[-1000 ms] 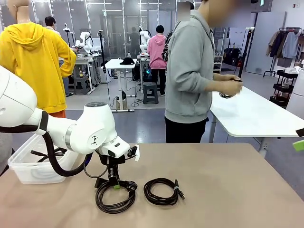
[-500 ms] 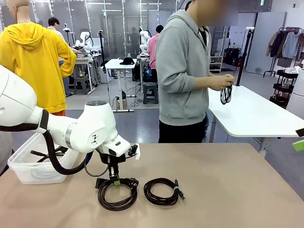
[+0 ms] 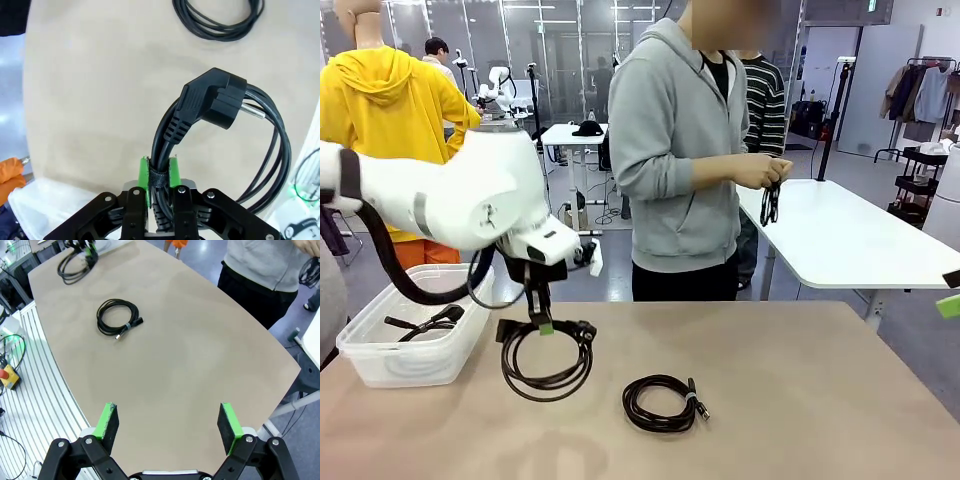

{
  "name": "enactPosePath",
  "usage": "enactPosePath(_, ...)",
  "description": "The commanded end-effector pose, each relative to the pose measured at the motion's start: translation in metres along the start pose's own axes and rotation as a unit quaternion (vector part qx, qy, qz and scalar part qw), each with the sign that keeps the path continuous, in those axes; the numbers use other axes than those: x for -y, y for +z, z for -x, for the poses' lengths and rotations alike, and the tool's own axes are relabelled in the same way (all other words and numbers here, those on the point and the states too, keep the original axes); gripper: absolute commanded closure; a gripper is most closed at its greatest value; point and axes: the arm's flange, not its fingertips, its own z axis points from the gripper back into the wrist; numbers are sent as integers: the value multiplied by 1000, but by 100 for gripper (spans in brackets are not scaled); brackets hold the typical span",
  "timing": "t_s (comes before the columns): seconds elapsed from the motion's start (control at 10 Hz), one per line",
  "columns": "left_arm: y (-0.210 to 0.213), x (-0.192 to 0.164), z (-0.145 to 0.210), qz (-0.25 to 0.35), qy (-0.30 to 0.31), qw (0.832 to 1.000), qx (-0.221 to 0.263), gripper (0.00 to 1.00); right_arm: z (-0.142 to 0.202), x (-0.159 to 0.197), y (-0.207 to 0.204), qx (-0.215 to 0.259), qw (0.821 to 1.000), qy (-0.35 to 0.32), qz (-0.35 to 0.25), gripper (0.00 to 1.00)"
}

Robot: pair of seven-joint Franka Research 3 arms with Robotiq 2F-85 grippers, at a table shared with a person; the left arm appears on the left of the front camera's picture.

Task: Organize and store the cables.
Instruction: Place the Power Cable into the Organizing box.

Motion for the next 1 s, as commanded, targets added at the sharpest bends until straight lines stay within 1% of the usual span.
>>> enactPosePath(0.0,22,6,3,7,-12,1000,2,100,0,-2,2,-9,1000,-7,0,0)
enactPosePath(0.1,0,0,0,0,0,1000,0,100,0,-2,2,-9,1000,-7,0,0)
enactPosePath(0.6,0,0,0,0,0,1000,0,100,0,-2,2,-9,1000,-7,0,0)
enactPosePath(0.7,-7,2,1,12,-1,1000,-6,82,0,-2,2,-9,1000,-7,0,0)
enactPosePath(0.8,21,-14,23,-14,-17,1000,16,82,0,-2,2,-9,1000,-7,0,0)
enactPosePath(0.9,39,-27,59,25,-33,999,16,82,0,-2,2,-9,1000,-7,0,0)
